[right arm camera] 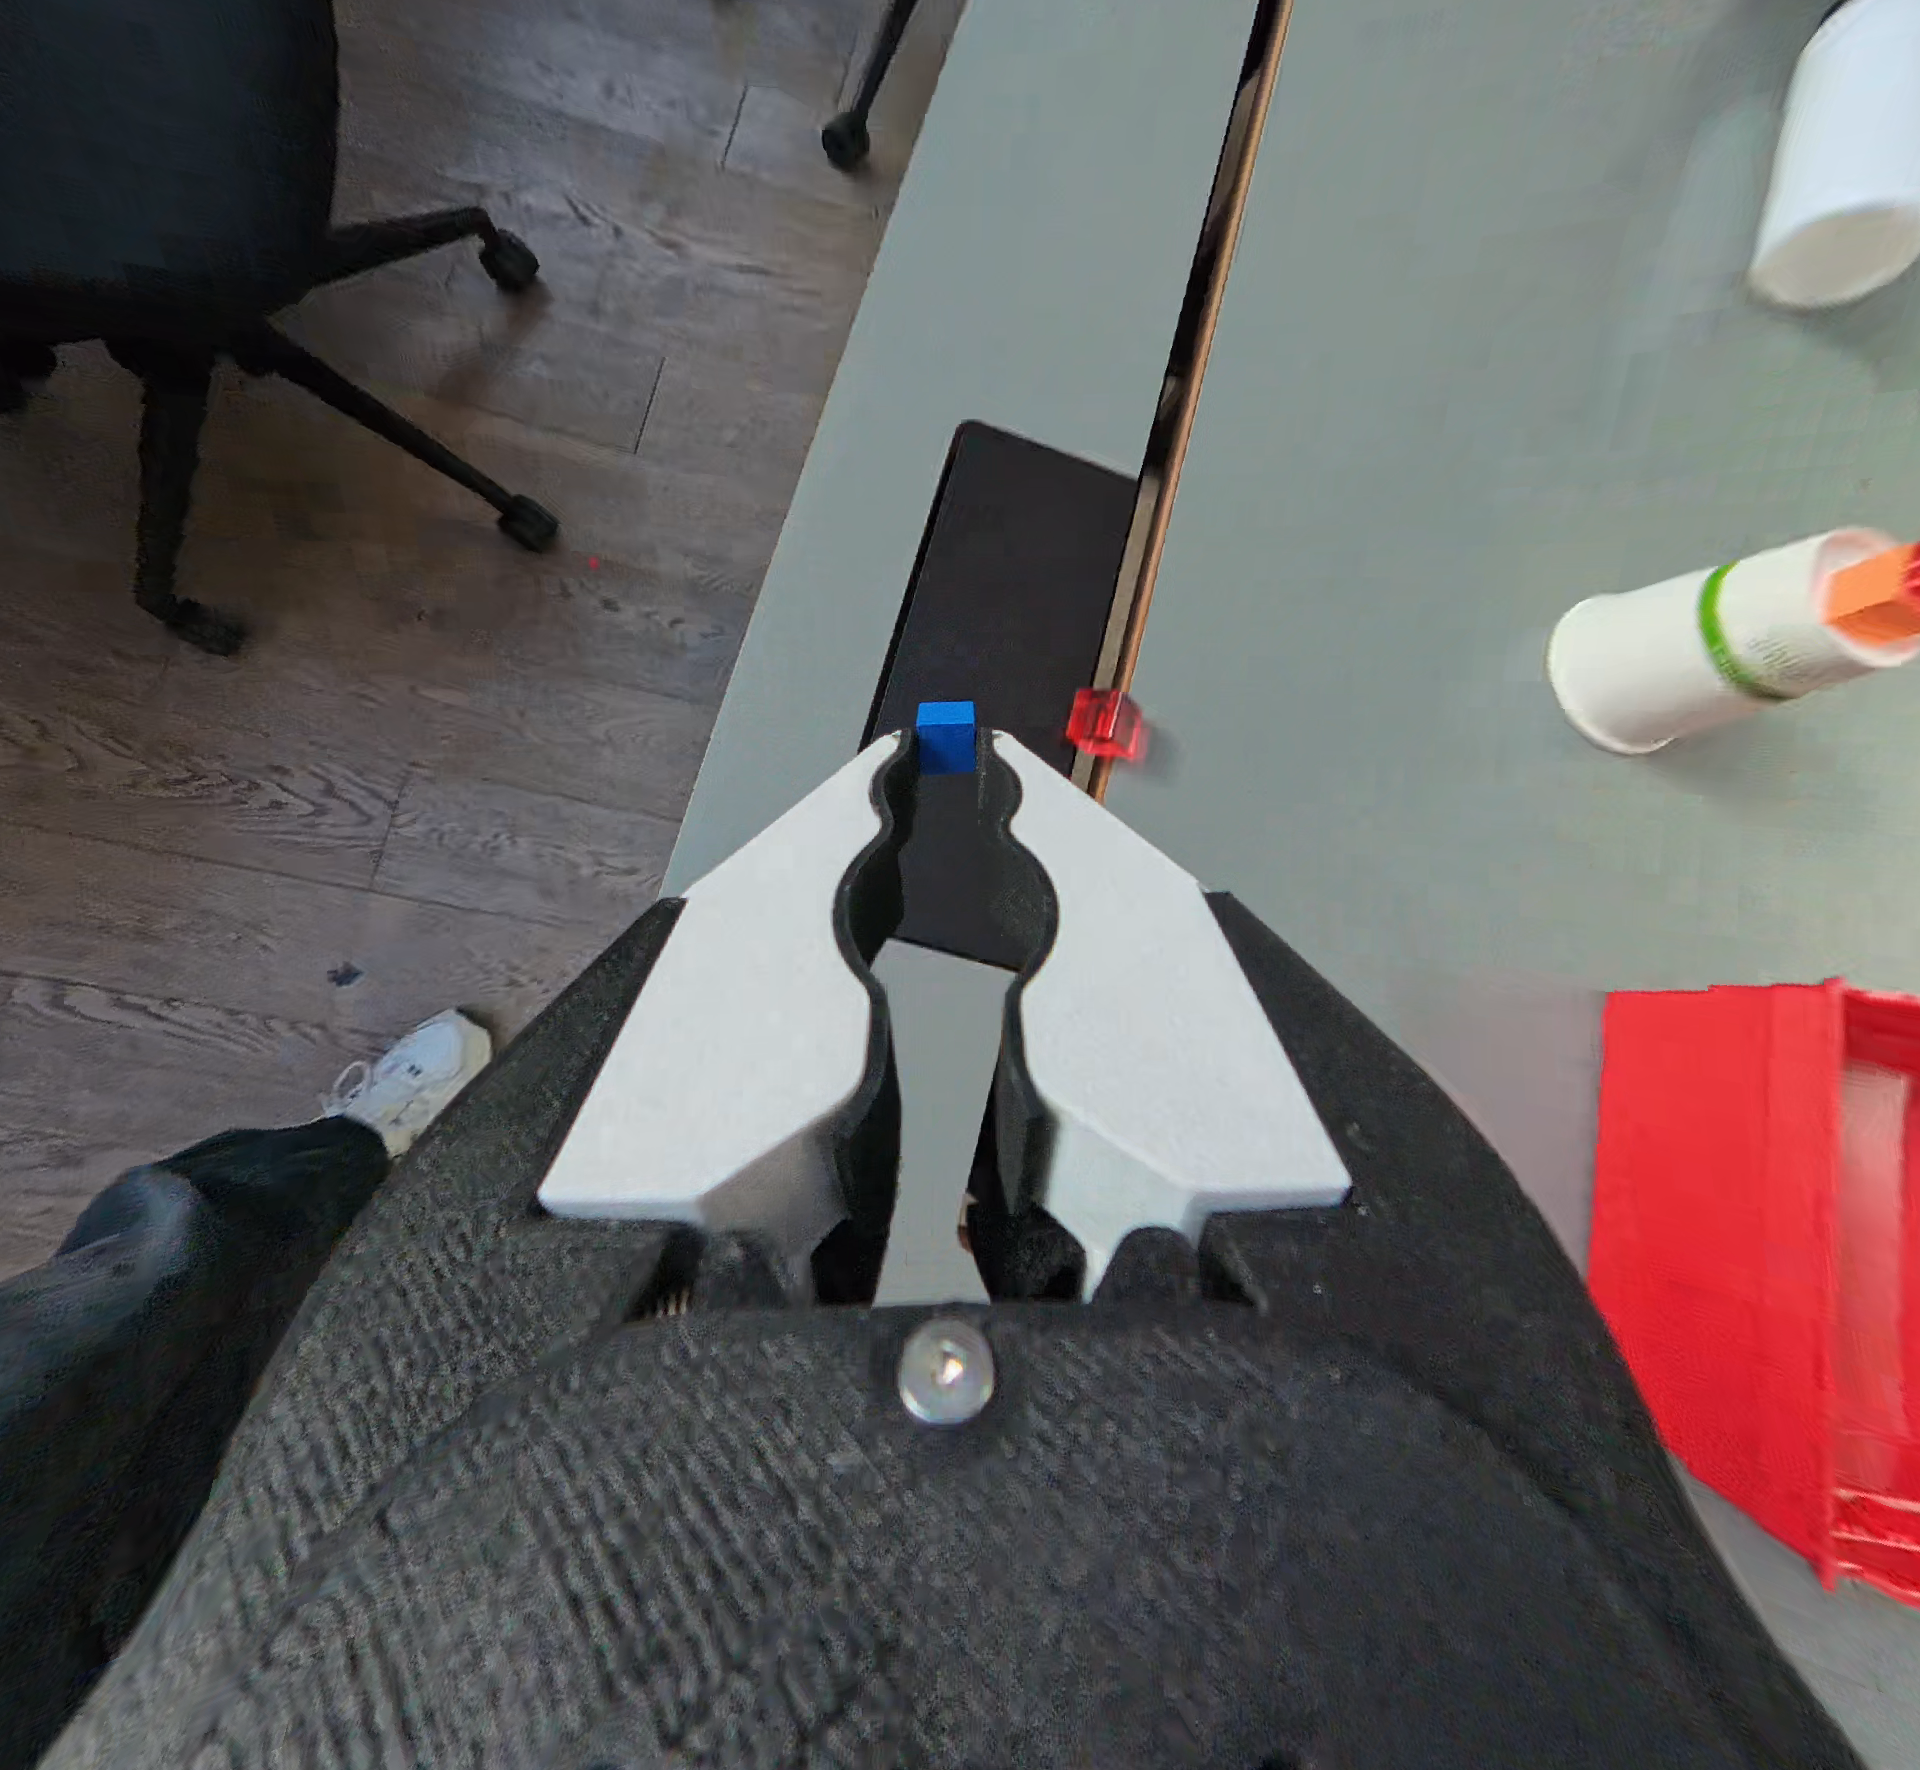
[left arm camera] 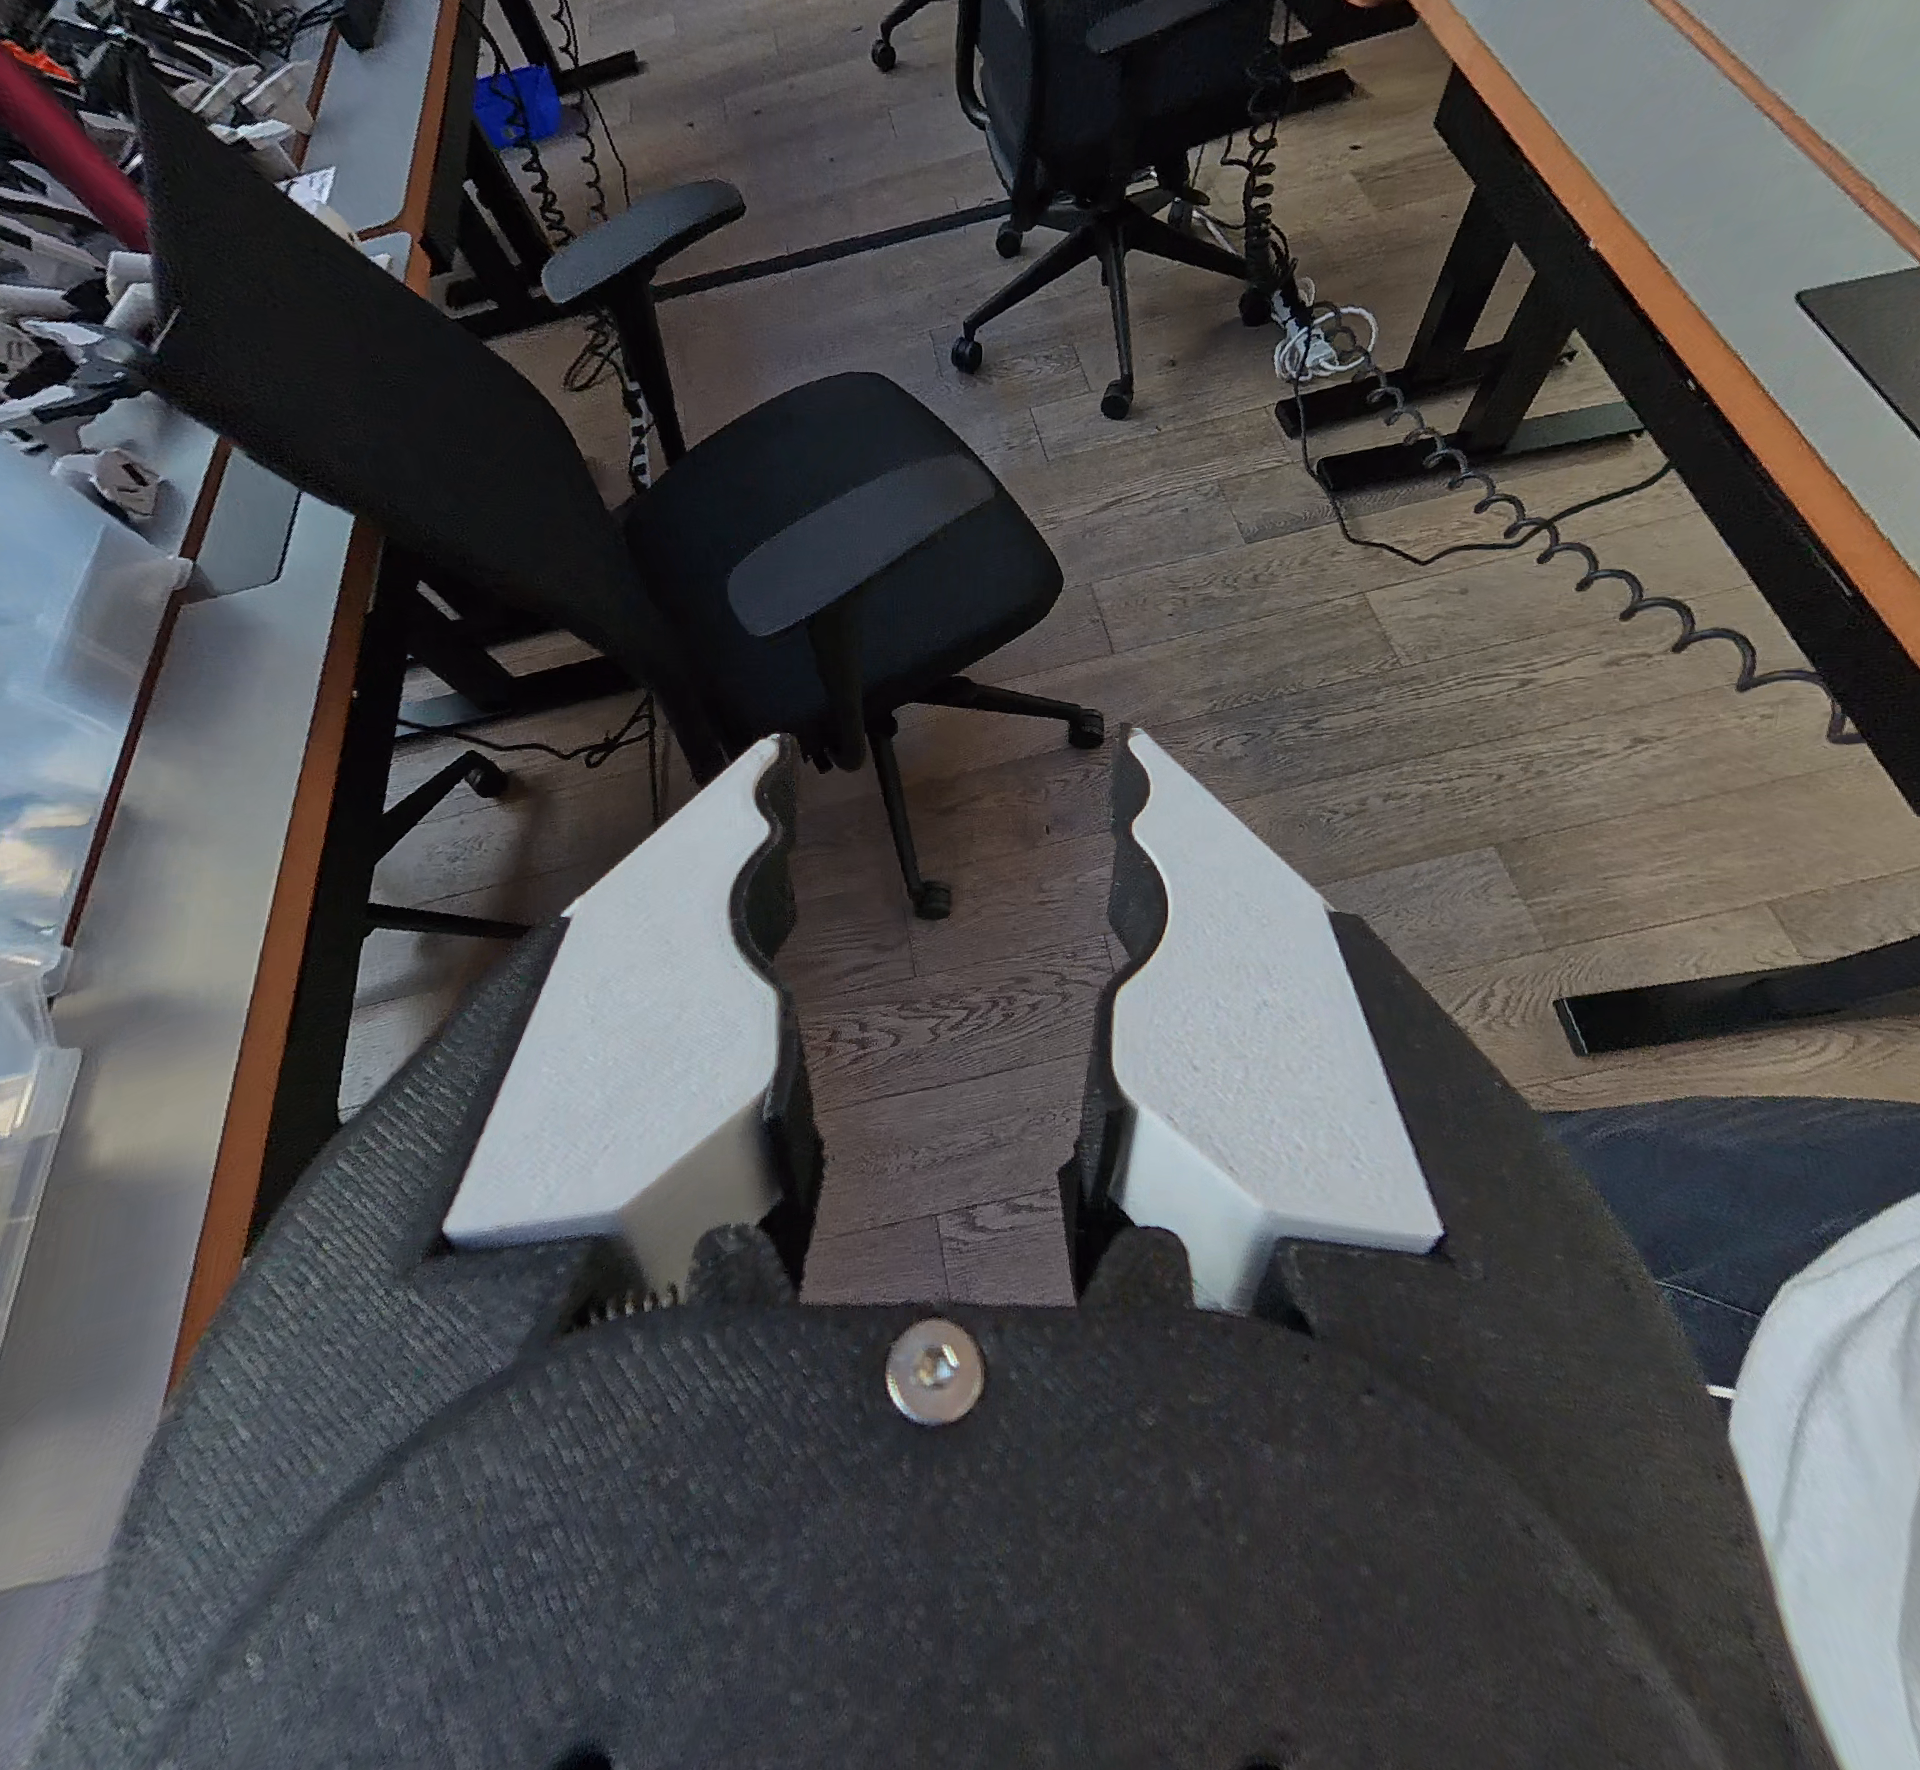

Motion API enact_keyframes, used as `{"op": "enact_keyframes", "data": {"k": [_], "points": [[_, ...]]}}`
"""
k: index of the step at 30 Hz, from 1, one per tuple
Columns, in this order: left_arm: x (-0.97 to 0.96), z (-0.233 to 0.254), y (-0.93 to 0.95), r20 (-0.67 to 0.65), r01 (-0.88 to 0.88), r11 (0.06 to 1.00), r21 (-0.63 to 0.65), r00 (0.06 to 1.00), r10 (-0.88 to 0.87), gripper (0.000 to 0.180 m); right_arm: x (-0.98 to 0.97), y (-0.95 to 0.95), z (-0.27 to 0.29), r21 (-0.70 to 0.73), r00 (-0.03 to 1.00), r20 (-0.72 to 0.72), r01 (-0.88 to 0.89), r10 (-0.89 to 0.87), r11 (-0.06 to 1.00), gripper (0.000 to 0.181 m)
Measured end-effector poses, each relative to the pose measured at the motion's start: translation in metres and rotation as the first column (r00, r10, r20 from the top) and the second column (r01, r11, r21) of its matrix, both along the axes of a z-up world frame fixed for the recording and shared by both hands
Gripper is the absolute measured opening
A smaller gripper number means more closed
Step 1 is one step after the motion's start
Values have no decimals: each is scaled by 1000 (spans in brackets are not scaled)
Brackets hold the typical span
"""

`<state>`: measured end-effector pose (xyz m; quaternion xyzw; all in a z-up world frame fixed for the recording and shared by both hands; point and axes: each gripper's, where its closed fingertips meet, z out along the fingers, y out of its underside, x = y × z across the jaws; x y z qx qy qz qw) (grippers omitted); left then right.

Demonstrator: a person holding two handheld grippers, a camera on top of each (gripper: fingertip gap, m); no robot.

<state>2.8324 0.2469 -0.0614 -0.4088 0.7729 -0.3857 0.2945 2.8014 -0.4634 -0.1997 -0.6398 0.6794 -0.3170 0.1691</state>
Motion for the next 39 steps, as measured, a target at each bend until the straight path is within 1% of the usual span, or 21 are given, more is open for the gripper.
{"op": "enact_keyframes", "data": {"k": [1, 3, 5, 6, 8, 9, 11, 15, 19, 20, 22, 23, 26, 27, 28, 30, 31, 33, 36, 37, 39], "points": [[25, -3, -14, -15, 34, 999, -27, 999, -34, 59, 6, -9, -35, 77, 994, -93, 61, -54, 995, 9], [70, -8, -39, -52, 118, 992, -33, 991, -120, 58, 10, -32, -84, 74, 967, -225, 137, -118, 988, 9], [116, -12, -57, -90, 184, 983, 6, 979, -183, 58, 10, -54, -110, 77, 930, -317, 219, -184, 973, 9], [141, -13, -66, -103, 212, 977, 21, 973, -209, 58, 15, -66, -113, 96, 921, -317, 269, -227, 958, 9], [193, -13, -89, -118, 270, 962, 38, 957, -264, 58, 22, -105, -111, 70, 891, -295, 381, -346, 922, 9], [220, -14, -102, -123, 303, 952, 44, 947, -296, 58, 22, -124, -111, 54, 867, -289, 439, -406, 897, 9], [275, -15, -137, -122, 377, 924, 59, 922, -368, 58, 18, -152, -123, 80, 811, -298, 546, -503, 834, 9], [372, -15, -233, -73, 561, 824, 78, 827, -557, 54, 6, -166, -169, 143, 713, -382, 674, -588, 725, 9], [437, -22, -334, -128, 717, 692, 76, 696, -707, 57, -3, -177, -191, 81, 693, -402, 678, -599, 730, 10], [449, -22, -359, -132, 749, 658, 78, 662, -737, 56, -5, -179, -194, 77, 684, -408, 685, -604, 724, 13], [468, -23, -409, -155, 801, 595, 68, 598, -787, 55, -4, -178, -198, 116, 684, -400, 698, -610, 706, 30], [476, -24, -434, -168, 821, 568, 60, 570, -804, 56, -1, -176, -196, 143, 698, -376, 694, -610, 706, 33], [495, -20, -511, -153, 863, 500, 68, 504, -850, 56, 5, -171, -170, 124, 724, -219, 686, -654, 717, 33], [501, -19, -538, -129, 869, 490, 74, 495, -859, 54, 6, -159, -166, 159, 707, -196, 707, -680, 689, 33], [504, -20, -564, -118, 873, 484, 64, 489, -864, 54, 6, -145, -167, 204, 666, -199, 746, -719, 634, 35], [500, -26, -616, -138, 891, 454, 5, 451, -882, 56, 13, -125, -174, 301, 587, -193, 798, -787, 521, 40], [495, -30, -641, -145, 905, 426, -16, 420, -896, 56, 18, -121, -179, 332, 545, -193, 819, -816, 469, 43], [489, -42, -685, -169, 933, 359, -5, 353, -920, 56, 31, -115, -189, 379, 498, -213, 835, -841, 399, 49], [483, -63, -740, -224, 959, 283, -19, 272, -936, 56, 33, -117, -203, 311, 413, -282, 893, -866, 324, 49], [483, -74, -756, -251, 963, 269, -27, 254, -934, 55, 36, -118, -205, 322, 394, -286, 898, -873, 300, 43], [497, -106, -786, -322, 958, 285, 13, 274, -906, 55, 38, -118, -208, 311, 338, -313, 919, -888, 241, 34]]}}
